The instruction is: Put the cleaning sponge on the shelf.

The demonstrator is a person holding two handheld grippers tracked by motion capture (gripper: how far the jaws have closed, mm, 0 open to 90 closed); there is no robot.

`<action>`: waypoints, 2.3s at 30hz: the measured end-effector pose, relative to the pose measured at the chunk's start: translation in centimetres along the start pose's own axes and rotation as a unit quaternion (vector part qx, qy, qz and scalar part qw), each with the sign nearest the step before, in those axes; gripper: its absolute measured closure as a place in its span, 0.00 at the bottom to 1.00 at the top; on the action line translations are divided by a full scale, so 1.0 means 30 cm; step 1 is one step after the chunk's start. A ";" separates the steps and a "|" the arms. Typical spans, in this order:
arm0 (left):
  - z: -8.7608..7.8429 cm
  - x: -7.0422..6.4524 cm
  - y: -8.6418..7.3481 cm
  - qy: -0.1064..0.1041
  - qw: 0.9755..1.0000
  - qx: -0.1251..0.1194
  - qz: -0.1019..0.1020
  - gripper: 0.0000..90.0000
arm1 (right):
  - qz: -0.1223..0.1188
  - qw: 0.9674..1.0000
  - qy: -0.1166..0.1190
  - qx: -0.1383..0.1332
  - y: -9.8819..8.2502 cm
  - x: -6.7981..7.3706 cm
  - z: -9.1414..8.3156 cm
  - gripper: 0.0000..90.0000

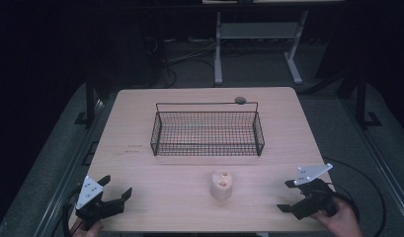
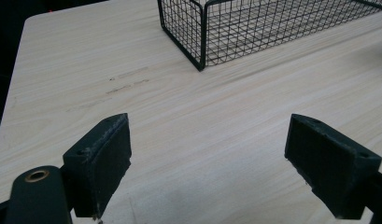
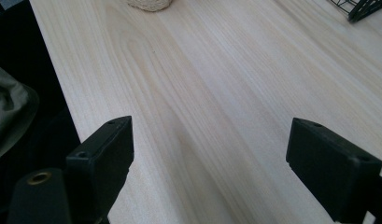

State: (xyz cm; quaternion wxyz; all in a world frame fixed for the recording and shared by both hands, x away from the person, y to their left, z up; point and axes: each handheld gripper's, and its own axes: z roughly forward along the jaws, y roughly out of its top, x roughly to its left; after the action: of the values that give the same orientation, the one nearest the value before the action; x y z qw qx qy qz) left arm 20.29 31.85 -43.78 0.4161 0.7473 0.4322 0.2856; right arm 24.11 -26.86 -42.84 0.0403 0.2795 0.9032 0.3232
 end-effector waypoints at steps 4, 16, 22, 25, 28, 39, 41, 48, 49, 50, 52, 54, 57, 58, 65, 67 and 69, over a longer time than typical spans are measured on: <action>0.006 0.007 0.000 0.001 1.000 0.001 -0.003 0.15 | 0.000 1.000 0.001 -0.002 0.003 0.002 -0.001 0.16; -0.005 0.017 -0.005 0.000 1.000 -0.003 -0.003 0.15 | -0.026 1.000 0.010 0.007 0.071 0.047 0.021 0.16; -0.001 0.015 -0.003 -0.001 1.000 -0.003 -0.002 0.15 | -0.038 0.999 0.015 0.019 0.107 0.047 0.032 0.16; 0.001 0.013 -0.003 -0.002 1.000 0.000 0.001 0.15 | -0.043 0.999 0.016 0.024 0.117 0.048 0.037 0.16; 0.001 0.011 -0.003 -0.002 1.000 -0.001 0.001 0.15 | -0.048 0.998 0.019 0.029 0.131 0.050 0.042 0.16; -0.003 0.024 -0.009 0.002 1.000 -0.001 -0.003 0.15 | -0.072 0.996 0.023 0.039 0.197 0.059 0.054 0.16; -0.002 0.025 -0.009 0.003 1.000 0.000 -0.006 0.15 | -0.077 0.996 0.024 0.042 0.214 0.062 0.060 0.16; -0.002 0.025 -0.008 0.003 1.000 -0.001 -0.005 0.15 | -0.090 0.995 0.023 0.045 0.251 0.069 0.067 0.16; -0.002 0.024 -0.008 0.003 1.000 -0.002 -0.005 0.15 | -0.091 0.994 0.027 0.046 0.262 0.069 0.071 0.16; -0.002 0.024 -0.008 0.002 1.000 -0.002 -0.004 0.15 | -0.091 0.994 0.027 0.046 0.262 0.069 0.071 0.16; -0.002 0.024 -0.008 0.002 1.000 0.000 -0.004 0.15 | -0.096 0.994 0.027 0.049 0.273 0.070 0.075 0.16; -0.001 0.026 -0.008 0.002 1.000 0.000 -0.005 0.15 | -0.098 0.993 0.030 0.051 0.285 0.072 0.078 0.16; -0.001 0.026 -0.007 0.002 1.000 -0.001 -0.006 0.15 | -0.103 0.993 0.033 0.055 0.303 0.077 0.084 0.16; -0.001 0.026 -0.007 0.002 1.000 -0.001 -0.006 0.15 | -0.106 0.992 0.034 0.057 0.309 0.078 0.085 0.16; 0.001 0.026 -0.006 0.001 1.000 -0.001 -0.006 0.15 | -0.114 0.990 0.038 0.068 0.347 0.085 0.097 0.16; 0.001 0.026 -0.005 0.001 1.000 -0.002 -0.005 0.15 | -0.118 0.990 0.038 0.069 0.357 0.088 0.100 0.16; 0.001 0.026 -0.004 0.001 1.000 -0.002 -0.005 0.15 | -0.121 0.989 0.040 0.071 0.369 0.092 0.106 0.16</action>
State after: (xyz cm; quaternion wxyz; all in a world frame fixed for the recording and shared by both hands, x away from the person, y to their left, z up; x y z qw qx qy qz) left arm 20.63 32.56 -43.86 0.4188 0.7442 0.4353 0.2850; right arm 27.90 -16.60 -38.34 0.0228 0.1569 0.9521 0.2616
